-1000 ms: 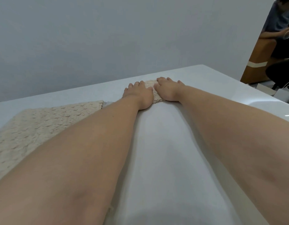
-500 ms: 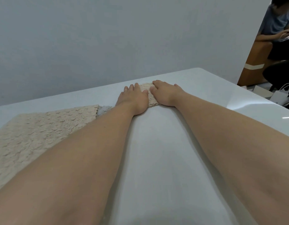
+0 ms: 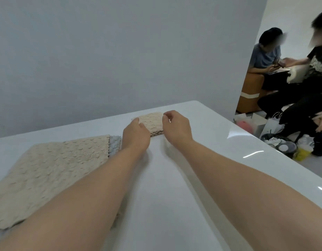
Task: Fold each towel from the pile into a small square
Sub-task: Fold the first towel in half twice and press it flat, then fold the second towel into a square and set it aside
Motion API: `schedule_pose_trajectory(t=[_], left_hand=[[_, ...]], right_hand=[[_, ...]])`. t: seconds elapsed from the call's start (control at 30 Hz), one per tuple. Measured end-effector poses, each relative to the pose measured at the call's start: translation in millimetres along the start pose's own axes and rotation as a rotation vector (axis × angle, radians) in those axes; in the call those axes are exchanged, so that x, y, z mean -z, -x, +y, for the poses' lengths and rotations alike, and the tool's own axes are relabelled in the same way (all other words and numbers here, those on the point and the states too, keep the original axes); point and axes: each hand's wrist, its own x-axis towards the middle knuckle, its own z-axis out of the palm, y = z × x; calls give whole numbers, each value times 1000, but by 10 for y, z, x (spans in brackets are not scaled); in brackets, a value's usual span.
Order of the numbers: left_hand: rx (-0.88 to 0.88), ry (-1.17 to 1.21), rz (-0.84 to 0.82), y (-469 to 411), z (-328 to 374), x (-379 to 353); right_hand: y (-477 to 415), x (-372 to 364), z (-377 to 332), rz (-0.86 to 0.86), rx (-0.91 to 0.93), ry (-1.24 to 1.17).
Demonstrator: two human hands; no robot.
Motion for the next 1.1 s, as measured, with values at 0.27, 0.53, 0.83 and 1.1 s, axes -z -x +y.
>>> schedule_pose_trajectory(t=[0.27,0.53,0.83,1.1], left_hand=[[-71,43,70,1179,-220,1045],[-41,16,191,2082,-1011,1769],[-6,-98,367,1956,-1761,2360],[-120,-135,368,1841,-1954,2331]], right_hand=[[1238,234,-699,-84,-10,-136],[2231,-197,-1114,-206,58,-180],[2486,-594,-843,-5,211,-44],[2392,-699,-760,99,373,119]])
